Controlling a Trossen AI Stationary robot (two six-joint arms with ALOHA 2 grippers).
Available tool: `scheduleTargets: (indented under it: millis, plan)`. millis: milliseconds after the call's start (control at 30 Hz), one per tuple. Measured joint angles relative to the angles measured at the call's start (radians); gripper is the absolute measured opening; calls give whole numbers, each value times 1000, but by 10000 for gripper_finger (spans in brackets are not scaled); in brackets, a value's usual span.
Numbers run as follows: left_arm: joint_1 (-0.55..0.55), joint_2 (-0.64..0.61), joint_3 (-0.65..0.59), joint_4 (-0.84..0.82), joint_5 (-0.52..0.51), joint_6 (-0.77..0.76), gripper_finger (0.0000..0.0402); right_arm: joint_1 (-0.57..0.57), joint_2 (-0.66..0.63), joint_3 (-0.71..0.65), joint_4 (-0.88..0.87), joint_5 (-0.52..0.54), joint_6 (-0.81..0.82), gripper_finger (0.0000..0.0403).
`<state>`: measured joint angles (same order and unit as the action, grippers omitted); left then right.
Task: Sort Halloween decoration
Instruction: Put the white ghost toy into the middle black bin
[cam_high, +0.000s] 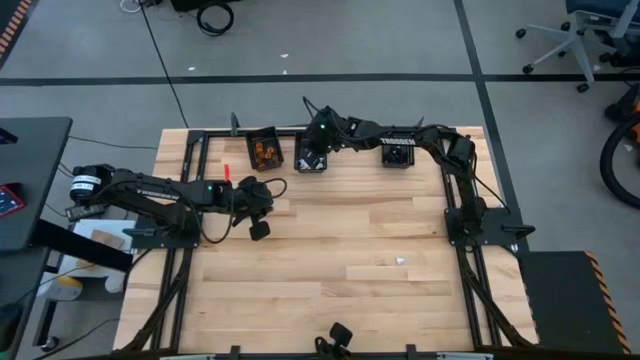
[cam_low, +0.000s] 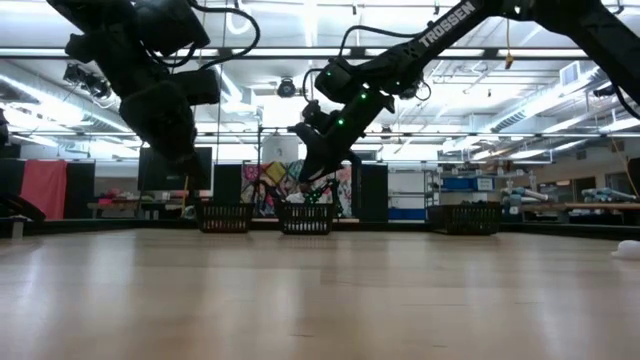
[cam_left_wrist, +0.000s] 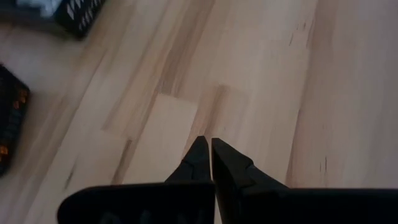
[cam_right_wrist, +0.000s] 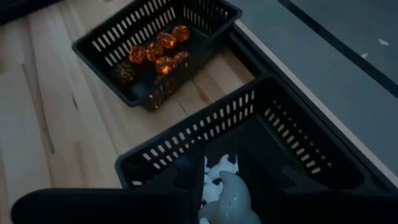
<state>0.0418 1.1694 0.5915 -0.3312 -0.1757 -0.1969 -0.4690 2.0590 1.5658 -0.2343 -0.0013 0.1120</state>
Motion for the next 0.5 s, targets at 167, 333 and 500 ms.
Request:
scheduleTargets:
  millis: [167,333,500]
  plan:
    - [0,0,0,68,-1,59,0,0,0,0,2,-19,0,97]
    - [0,0,0,99,-3,120,0,0,0,0,15,-61,-1,104]
    - [1,0,0,103,-6,166,0,0,0,0,14,-64,1,114]
